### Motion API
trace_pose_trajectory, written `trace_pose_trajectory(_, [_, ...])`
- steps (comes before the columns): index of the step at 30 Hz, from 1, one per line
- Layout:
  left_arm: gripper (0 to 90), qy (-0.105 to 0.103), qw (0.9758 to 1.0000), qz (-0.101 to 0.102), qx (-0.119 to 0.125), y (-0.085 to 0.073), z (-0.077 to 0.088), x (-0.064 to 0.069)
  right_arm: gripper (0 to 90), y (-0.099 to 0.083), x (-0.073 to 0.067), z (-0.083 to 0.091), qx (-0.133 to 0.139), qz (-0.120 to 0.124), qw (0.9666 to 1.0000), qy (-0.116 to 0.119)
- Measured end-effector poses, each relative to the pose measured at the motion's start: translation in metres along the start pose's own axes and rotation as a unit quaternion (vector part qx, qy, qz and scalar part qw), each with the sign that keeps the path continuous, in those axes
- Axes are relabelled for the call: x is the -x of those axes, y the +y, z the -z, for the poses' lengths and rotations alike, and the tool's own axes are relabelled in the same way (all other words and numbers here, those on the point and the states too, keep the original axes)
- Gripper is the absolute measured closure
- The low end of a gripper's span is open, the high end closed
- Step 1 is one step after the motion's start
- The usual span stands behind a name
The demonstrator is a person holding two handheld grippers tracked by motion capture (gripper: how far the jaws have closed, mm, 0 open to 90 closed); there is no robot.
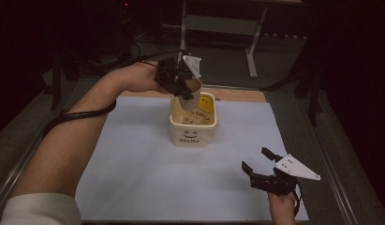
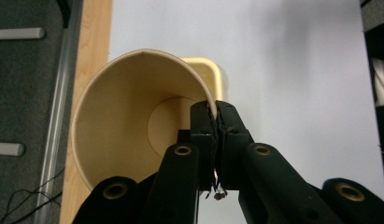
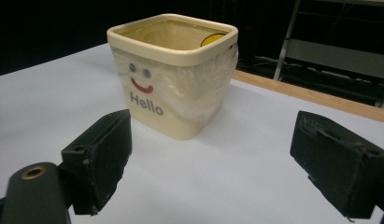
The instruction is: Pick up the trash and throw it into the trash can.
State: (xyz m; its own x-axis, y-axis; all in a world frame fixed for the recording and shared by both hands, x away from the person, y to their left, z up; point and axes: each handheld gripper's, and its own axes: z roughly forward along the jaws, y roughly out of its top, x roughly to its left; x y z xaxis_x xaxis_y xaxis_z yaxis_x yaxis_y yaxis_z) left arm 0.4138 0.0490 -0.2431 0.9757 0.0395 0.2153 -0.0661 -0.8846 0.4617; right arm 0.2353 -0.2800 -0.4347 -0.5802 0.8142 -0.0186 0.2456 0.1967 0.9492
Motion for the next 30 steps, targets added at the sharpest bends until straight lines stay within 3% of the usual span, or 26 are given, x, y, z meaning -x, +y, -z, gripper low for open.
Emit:
trace_pose_trajectory(3, [86.1, 0.016, 0.9999, 0.003, 0.000, 0.003, -0.002, -0.008, 12.8, 0.000, 0.000, 0.000, -0.002, 0.001, 1.0000, 0.001])
trace_pose_trajectory(4, [78.2, 0.025, 0.9996, 0.009, 0.002, 0.004, -0.003, -0.009, 12.8, 0.000, -0.001, 0.000, -0.003, 0.000, 1.0000, 0.002])
trace_pose_trajectory(8, [61.6, 0.022, 0.9988, 0.042, 0.012, 0.008, 0.000, -0.010, 12.8, 0.000, 0.000, 0.000, -0.002, 0.001, 1.0000, 0.002])
trace_pose_trajectory(12, [51.5, 0.029, 0.9977, 0.057, 0.019, 0.007, 0.003, -0.007, 12.8, 0.000, 0.000, 0.000, -0.003, 0.000, 1.0000, 0.003])
trace_pose_trajectory(17, [47.3, 0.038, 0.9969, 0.064, 0.025, 0.002, 0.011, -0.003, 12.8, 0.000, -0.001, 0.000, -0.001, 0.003, 1.0000, 0.003])
trace_pose_trajectory(22, [41.0, 0.028, 0.9964, 0.076, 0.024, -0.005, 0.016, 0.001, 12.8, 0.000, -0.001, -0.001, -0.002, 0.003, 1.0000, 0.003])
trace_pose_trajectory(30, [38.9, 0.032, 0.9947, 0.092, 0.032, -0.013, 0.024, 0.005, 12.8, 0.000, -0.001, -0.001, -0.005, 0.004, 1.0000, 0.004])
